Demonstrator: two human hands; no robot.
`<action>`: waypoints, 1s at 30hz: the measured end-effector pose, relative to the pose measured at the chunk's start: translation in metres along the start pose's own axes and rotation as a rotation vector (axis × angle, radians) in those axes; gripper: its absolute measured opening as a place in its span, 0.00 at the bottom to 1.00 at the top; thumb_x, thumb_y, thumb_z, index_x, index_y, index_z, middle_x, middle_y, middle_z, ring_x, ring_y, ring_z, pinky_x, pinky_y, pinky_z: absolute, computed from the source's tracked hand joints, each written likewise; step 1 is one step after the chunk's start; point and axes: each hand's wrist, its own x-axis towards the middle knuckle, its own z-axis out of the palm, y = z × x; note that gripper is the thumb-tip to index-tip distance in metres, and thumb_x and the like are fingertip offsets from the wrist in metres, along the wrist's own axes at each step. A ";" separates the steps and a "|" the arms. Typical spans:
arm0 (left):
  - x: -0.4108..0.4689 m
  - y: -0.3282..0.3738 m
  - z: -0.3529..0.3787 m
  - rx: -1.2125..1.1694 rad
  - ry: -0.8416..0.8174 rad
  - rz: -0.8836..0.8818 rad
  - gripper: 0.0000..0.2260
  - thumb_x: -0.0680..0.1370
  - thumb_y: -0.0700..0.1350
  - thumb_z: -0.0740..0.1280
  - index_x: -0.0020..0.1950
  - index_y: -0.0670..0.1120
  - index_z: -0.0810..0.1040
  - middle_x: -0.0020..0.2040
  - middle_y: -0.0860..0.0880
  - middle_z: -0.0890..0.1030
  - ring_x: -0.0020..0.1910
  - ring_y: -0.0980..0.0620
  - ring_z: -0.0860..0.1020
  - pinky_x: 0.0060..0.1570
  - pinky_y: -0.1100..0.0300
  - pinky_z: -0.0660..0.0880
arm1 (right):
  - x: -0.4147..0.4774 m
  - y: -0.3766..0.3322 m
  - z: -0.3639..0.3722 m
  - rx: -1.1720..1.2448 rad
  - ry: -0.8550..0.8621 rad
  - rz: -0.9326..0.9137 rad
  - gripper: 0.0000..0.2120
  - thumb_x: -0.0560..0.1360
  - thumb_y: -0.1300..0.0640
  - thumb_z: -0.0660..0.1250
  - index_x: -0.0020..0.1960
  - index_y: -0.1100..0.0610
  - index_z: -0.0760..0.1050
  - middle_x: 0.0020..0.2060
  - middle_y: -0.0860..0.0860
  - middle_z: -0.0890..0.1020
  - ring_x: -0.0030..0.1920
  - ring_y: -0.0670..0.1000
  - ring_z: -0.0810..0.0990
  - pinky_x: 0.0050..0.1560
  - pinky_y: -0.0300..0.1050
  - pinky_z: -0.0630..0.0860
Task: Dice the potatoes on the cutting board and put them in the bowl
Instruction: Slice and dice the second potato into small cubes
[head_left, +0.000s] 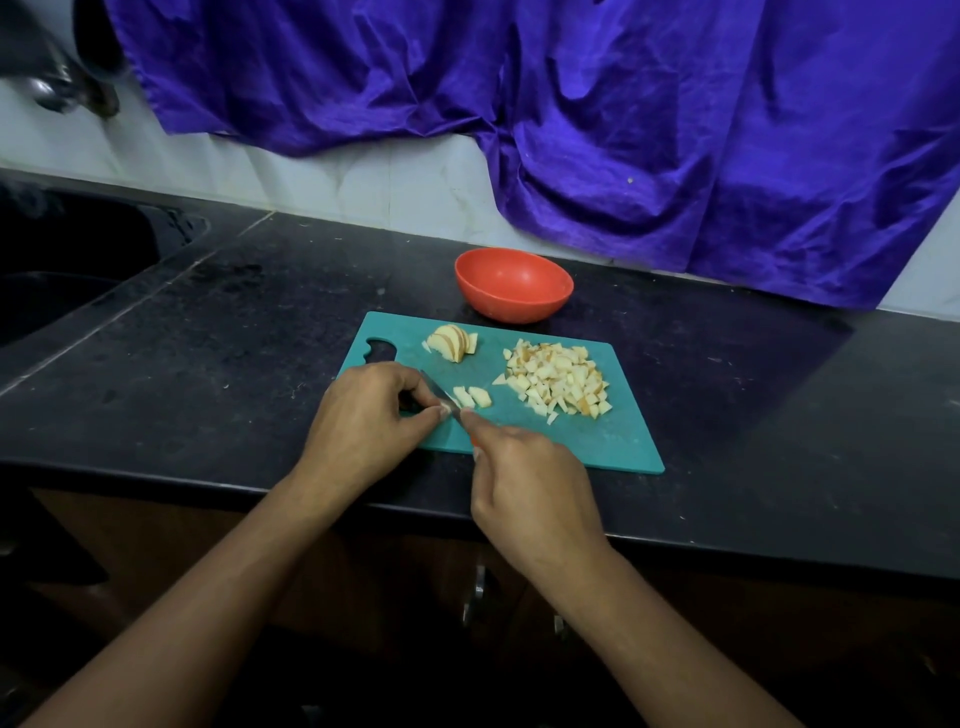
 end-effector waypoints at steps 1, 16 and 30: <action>0.000 0.000 0.000 -0.008 -0.003 0.001 0.04 0.74 0.51 0.77 0.42 0.56 0.83 0.41 0.62 0.82 0.44 0.64 0.79 0.47 0.62 0.76 | 0.001 -0.001 0.000 -0.029 -0.010 -0.009 0.24 0.84 0.54 0.57 0.79 0.47 0.65 0.54 0.48 0.82 0.50 0.50 0.81 0.47 0.48 0.78; -0.003 -0.005 -0.002 -0.051 -0.012 -0.033 0.03 0.74 0.49 0.77 0.42 0.55 0.84 0.41 0.62 0.83 0.44 0.63 0.80 0.48 0.59 0.79 | -0.003 0.005 0.001 0.138 0.059 0.046 0.21 0.84 0.52 0.61 0.76 0.44 0.70 0.53 0.44 0.83 0.50 0.44 0.79 0.49 0.41 0.77; -0.003 -0.007 -0.001 -0.047 -0.018 -0.038 0.03 0.74 0.48 0.76 0.42 0.56 0.84 0.41 0.62 0.84 0.45 0.63 0.81 0.49 0.58 0.80 | 0.002 0.006 0.000 -0.097 -0.031 -0.109 0.24 0.83 0.54 0.58 0.79 0.46 0.65 0.53 0.47 0.81 0.49 0.49 0.80 0.46 0.49 0.78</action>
